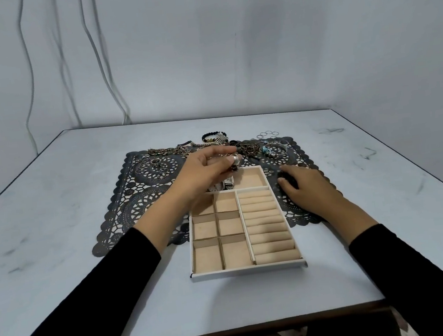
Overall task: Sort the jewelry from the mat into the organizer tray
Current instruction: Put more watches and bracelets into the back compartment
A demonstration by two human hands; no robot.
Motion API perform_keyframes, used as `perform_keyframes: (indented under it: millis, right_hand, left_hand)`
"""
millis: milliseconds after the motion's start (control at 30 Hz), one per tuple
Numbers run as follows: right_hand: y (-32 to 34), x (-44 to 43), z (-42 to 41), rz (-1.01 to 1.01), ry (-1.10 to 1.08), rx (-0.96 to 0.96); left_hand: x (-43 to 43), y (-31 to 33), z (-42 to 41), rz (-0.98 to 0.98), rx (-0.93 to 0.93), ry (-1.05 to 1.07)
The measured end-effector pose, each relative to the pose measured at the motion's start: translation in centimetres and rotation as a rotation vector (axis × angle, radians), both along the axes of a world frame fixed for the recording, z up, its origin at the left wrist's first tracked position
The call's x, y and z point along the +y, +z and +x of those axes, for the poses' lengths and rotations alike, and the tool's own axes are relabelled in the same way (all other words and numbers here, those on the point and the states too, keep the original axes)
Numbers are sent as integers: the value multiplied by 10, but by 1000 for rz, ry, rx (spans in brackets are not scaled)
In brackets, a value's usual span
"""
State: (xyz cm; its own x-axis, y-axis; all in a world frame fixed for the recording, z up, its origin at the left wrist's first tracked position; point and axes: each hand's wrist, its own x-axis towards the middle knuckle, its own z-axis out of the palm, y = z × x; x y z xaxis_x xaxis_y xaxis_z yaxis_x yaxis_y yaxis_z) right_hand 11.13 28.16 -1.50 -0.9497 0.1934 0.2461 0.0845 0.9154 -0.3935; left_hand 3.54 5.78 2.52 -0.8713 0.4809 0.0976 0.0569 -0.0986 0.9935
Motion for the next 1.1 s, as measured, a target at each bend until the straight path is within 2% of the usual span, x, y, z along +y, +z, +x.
perform_keyframes:
  millis: [667,867,1100]
  right_hand:
    - [2,0,-1,-9,38,25]
    - [1,1,-2,0,42,25]
    - [0,1,-3,-6,33,15]
  left_hand:
    - [10,-6,0,2,-11,-115]
    - [10,-5,-1,-186,123,-80]
    - [5,-4,3,-174,143,-61]
